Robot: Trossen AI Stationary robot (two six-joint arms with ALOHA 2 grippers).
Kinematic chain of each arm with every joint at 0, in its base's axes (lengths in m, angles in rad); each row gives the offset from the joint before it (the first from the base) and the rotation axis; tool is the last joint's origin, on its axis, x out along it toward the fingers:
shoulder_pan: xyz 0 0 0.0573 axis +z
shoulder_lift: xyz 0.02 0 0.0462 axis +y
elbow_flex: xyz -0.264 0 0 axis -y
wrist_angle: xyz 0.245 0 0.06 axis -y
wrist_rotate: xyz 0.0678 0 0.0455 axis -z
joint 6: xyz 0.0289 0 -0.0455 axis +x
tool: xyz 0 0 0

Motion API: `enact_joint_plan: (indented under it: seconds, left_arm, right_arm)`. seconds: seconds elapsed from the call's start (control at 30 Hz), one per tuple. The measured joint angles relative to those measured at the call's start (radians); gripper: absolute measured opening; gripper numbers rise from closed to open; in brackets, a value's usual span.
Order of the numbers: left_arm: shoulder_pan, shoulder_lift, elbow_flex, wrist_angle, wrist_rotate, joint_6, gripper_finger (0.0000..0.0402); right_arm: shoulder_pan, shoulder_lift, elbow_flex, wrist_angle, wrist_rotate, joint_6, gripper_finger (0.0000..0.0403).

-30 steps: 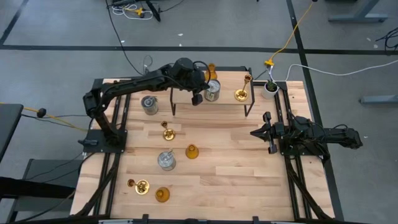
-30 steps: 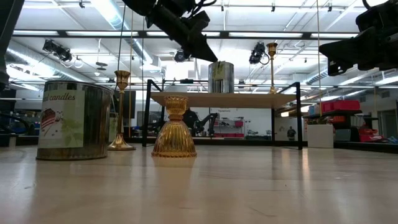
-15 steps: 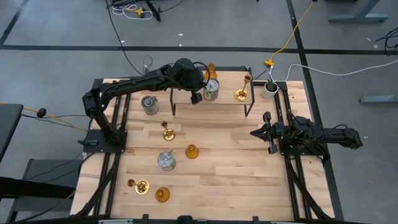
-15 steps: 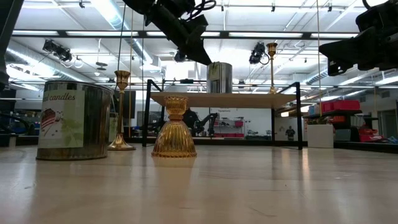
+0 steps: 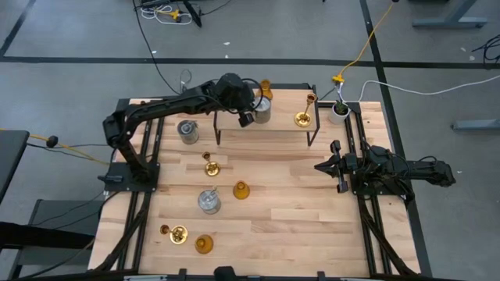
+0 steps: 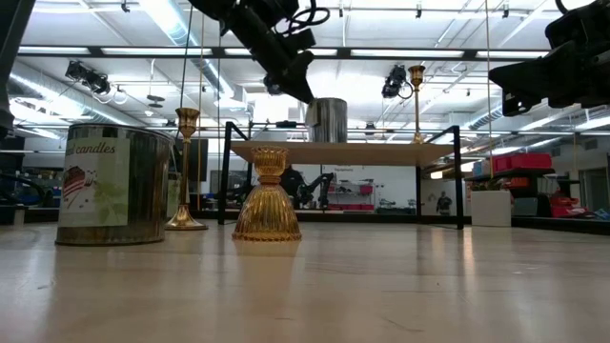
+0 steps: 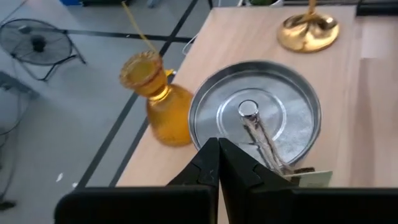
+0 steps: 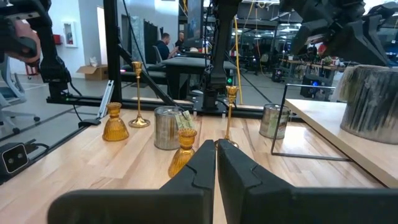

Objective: Pick & Place candle stick holders
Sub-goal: Adjust the scented candle on the shelf

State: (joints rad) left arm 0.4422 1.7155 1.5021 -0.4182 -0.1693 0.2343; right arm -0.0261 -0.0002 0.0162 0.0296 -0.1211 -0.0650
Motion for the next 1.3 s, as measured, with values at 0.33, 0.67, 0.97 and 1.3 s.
enact_joint_plan:
  seconds: [0.33, 0.67, 0.97, 1.3]
  left_arm:
    - [0.000, -0.038, -0.008, -0.026, -0.081, -0.003, 0.0007]
    - [0.004, -0.052, -0.006, -0.008, -0.053, 0.017, 0.0010]
    - [0.007, -0.055, -0.005, 0.023, 0.097, 0.023, 0.0006]
    - [0.039, -0.053, -0.004, -0.062, 0.104, -0.040, 0.0005]
  right_arm:
    - [0.000, 0.000, 0.000, 0.000, 0.000, 0.000, 0.0022]
    - [0.000, 0.000, 0.000, 0.000, 0.000, 0.000, 0.0022]
    - [0.000, 0.000, 0.000, 0.000, 0.000, 0.000, 0.0022]
    - [0.000, 0.000, 0.000, 0.000, 0.000, 0.000, 0.0022]
